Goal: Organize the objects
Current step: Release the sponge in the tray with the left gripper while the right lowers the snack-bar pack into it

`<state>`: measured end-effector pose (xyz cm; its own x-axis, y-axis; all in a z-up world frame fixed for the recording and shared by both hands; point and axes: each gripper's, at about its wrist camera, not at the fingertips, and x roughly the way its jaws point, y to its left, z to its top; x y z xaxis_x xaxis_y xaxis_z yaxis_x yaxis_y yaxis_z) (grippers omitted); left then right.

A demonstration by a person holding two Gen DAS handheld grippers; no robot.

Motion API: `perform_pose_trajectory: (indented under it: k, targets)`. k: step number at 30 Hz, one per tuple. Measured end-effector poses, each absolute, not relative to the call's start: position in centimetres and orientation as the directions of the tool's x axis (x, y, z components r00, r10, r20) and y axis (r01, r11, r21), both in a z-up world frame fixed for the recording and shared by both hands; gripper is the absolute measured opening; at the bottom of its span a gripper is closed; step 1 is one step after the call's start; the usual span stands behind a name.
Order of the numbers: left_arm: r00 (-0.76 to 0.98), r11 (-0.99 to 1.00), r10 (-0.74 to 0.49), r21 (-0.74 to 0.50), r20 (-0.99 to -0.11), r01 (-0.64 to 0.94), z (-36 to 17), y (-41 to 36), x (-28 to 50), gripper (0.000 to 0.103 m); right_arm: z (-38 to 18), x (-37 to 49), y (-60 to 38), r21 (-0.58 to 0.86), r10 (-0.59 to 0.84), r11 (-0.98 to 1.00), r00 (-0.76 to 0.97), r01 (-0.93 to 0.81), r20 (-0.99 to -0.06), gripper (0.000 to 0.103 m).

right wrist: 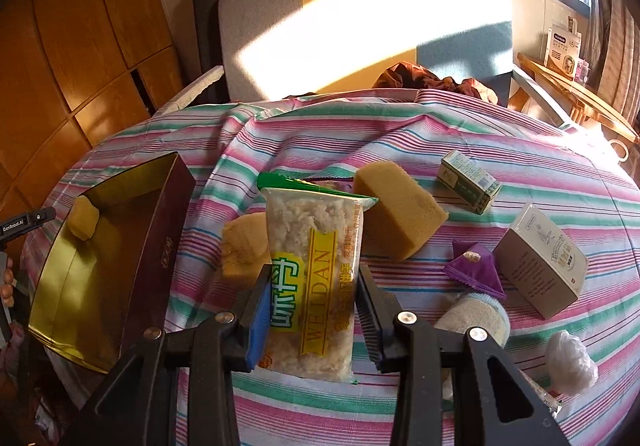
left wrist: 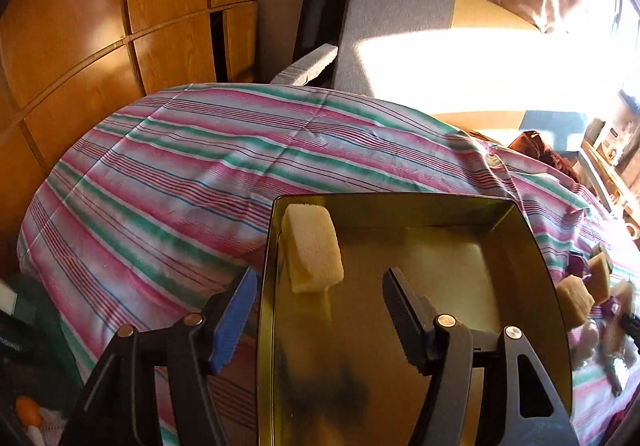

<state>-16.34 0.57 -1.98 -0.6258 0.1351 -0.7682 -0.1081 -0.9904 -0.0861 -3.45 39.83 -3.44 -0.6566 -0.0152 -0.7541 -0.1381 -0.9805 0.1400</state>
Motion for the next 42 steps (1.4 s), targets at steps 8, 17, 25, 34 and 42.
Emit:
perform_pose_trajectory:
  k: [8, 17, 25, 34, 42]
  targets:
    - [-0.637, -0.986, 0.166, -0.139, -0.753, -0.092, -1.8, -1.6, -9.4, 0.066, -1.2, -5.2, 30.1, 0.202, -0.192, -0.978, -0.624, 0.056, -0.757, 0.039]
    - [-0.669, -0.989, 0.139, -0.139, -0.730, -0.054, -2.0, -4.7, -4.8, 0.066, -4.1, -11.2, 16.5, 0.315, -0.374, -0.927, -0.418, 0.205, -0.828, 0.039]
    - [-0.674, -0.989, 0.119, -0.150, -0.729, -0.012, -2.9, -7.6, -3.4, 0.067, -7.7, -16.4, 10.5, 0.453, -0.468, -0.883, -0.279, 0.119, -0.839, 0.042]
    - [-0.682, -0.988, 0.114, -0.155, -0.722, -0.001, -3.1, -7.9, -3.0, 0.068, -5.2, -13.4, 11.9, 0.416, -0.444, -0.896, -0.366, 0.157, -0.818, 0.048]
    - [-0.694, -0.993, 0.109, -0.115, -0.711, -0.039, -2.1, -5.5, -2.5, 0.074, -2.1, -8.5, 14.9, 0.226, -0.296, -0.955, -0.535, 0.194, -0.791, 0.056]
